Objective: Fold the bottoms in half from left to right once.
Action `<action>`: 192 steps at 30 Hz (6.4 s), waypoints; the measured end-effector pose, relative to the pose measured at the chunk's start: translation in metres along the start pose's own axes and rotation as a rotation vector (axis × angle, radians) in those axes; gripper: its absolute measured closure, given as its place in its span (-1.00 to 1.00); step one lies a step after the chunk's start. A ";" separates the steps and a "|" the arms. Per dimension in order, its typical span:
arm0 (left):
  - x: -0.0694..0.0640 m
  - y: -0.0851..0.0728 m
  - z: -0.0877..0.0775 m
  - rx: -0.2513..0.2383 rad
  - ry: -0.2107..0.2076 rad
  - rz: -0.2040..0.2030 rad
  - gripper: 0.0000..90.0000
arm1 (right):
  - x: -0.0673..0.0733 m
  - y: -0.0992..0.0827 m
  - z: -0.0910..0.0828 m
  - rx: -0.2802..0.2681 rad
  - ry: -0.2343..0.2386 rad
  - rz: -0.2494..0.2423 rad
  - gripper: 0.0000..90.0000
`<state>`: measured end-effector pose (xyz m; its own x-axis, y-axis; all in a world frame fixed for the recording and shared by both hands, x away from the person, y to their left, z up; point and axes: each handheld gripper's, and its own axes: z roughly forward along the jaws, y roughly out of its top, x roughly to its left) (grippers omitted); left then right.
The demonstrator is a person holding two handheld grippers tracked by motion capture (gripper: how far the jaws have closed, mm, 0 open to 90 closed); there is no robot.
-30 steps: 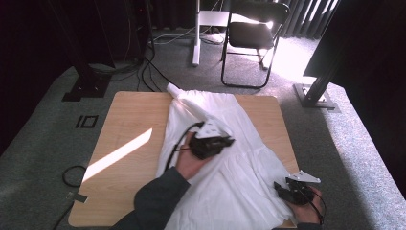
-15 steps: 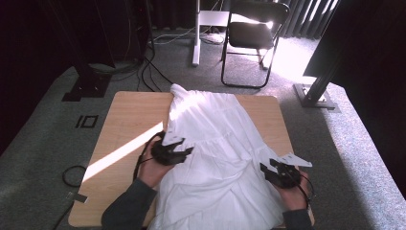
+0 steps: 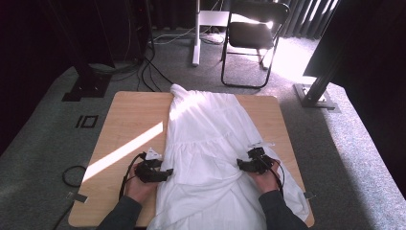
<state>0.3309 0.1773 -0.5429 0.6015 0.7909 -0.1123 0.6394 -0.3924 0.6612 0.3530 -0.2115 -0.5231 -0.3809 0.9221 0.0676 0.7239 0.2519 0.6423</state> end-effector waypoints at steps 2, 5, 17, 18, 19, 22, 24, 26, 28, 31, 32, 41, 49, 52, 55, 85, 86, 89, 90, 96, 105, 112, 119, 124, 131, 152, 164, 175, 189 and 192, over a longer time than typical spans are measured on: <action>-0.006 0.001 0.005 -0.005 -0.020 0.015 0.10 | 0.002 0.000 0.003 0.007 0.028 -0.032 0.36; -0.011 0.007 0.006 -0.017 -0.027 0.031 0.87 | 0.006 0.000 0.000 -0.011 0.044 -0.078 0.91; -0.083 0.067 -0.040 -0.245 0.037 0.180 0.30 | -0.051 0.011 -0.106 -0.326 -0.173 -0.006 0.93; -0.085 0.066 -0.034 -0.226 0.026 0.184 0.21 | -0.065 0.007 -0.097 -0.266 -0.185 0.018 0.92; -0.087 0.065 -0.024 -0.207 0.009 0.187 0.18 | -0.073 0.003 -0.089 -0.232 -0.181 0.033 0.92; -0.092 0.056 0.002 -0.124 -0.055 0.199 0.17 | -0.093 -0.018 -0.051 -0.082 -0.184 0.044 0.88; -0.096 0.046 0.024 -0.042 -0.063 0.218 0.18 | -0.102 -0.033 -0.030 -0.017 -0.165 0.073 0.83; -0.097 0.036 0.039 0.017 -0.060 0.235 0.24 | -0.105 -0.040 -0.021 0.015 -0.156 0.084 0.79; -0.097 0.032 0.045 0.040 -0.041 0.252 0.26 | -0.105 -0.043 -0.017 0.031 -0.146 0.094 0.78; -0.088 0.031 0.044 0.019 0.001 0.244 0.36 | -0.104 -0.043 -0.016 0.024 -0.142 0.098 0.77; -0.083 0.032 0.044 0.017 0.011 0.239 0.36 | -0.101 -0.040 -0.014 0.027 -0.133 0.094 0.77; -0.013 0.056 0.047 0.050 0.317 0.202 0.41 | -0.062 -0.016 0.007 0.040 -0.036 0.012 0.71; 0.031 0.065 0.044 0.063 0.342 0.128 0.41 | -0.047 0.009 0.031 0.008 -0.087 -0.039 0.86; 0.029 0.064 0.043 0.063 0.337 0.131 0.33 | -0.059 0.010 0.032 -0.007 -0.105 0.008 0.86; 0.023 0.060 0.032 0.037 0.284 0.128 0.22 | -0.064 0.011 0.027 -0.001 -0.177 0.023 0.56; -0.017 -0.069 -0.097 -0.147 0.170 0.078 -0.06 | 0.011 0.074 0.069 -0.047 0.177 -0.214 0.50; -0.018 -0.071 -0.098 -0.148 0.167 0.086 -0.07 | 0.012 0.072 0.067 -0.060 0.177 -0.225 0.69; -0.024 -0.078 -0.101 -0.153 0.156 0.094 -0.12 | 0.011 0.066 0.047 -0.113 0.185 -0.214 0.95; -0.025 -0.080 -0.101 -0.148 0.152 0.099 -0.13 | 0.011 0.063 0.037 -0.139 0.194 -0.221 0.97; -0.032 -0.088 -0.089 -0.108 0.150 0.115 -0.17 | 0.000 0.032 -0.038 -0.303 0.230 -0.271 0.97; -0.030 -0.088 -0.086 -0.114 0.148 0.103 -0.17 | -0.050 -0.065 -0.107 -0.383 0.253 -0.272 0.91; -0.026 -0.087 -0.089 -0.136 0.138 0.078 -0.18 | -0.079 -0.125 -0.103 -0.228 0.153 -0.147 0.56; -0.029 -0.085 -0.082 -0.119 0.114 0.085 -0.19 | -0.057 -0.093 -0.086 -0.259 0.213 -0.090 0.07; -0.029 -0.085 -0.076 -0.101 0.076 0.096 0.01 | -0.036 -0.057 -0.036 -0.148 0.235 -0.081 -0.10; -0.034 -0.087 -0.095 -0.189 0.062 0.131 0.93 | -0.034 -0.059 -0.036 -0.116 0.355 -0.080 0.98; -0.005 -0.046 -0.090 -0.262 0.083 0.094 -0.07 | -0.085 -0.108 -0.124 -0.280 0.303 -0.085 0.07; 0.052 0.068 0.007 -0.119 0.103 0.036 0.02 | -0.080 0.024 0.009 -0.174 0.113 -0.114 0.19; 0.052 0.058 0.043 -0.027 0.121 0.050 0.91 | -0.072 0.031 0.056 -0.074 0.060 -0.121 0.96; 0.004 -0.023 -0.019 -0.039 0.095 0.106 0.92 | -0.039 -0.045 -0.003 -0.050 0.059 -0.104 0.93; -0.003 -0.037 -0.028 -0.028 0.087 0.100 0.93 | -0.036 -0.064 -0.017 -0.053 0.065 -0.084 0.92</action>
<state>0.2917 0.2030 -0.5464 0.6171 0.7867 0.0196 0.5638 -0.4594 0.6863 0.3109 -0.2655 -0.5535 -0.4766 0.8771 0.0605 0.6572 0.3097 0.6872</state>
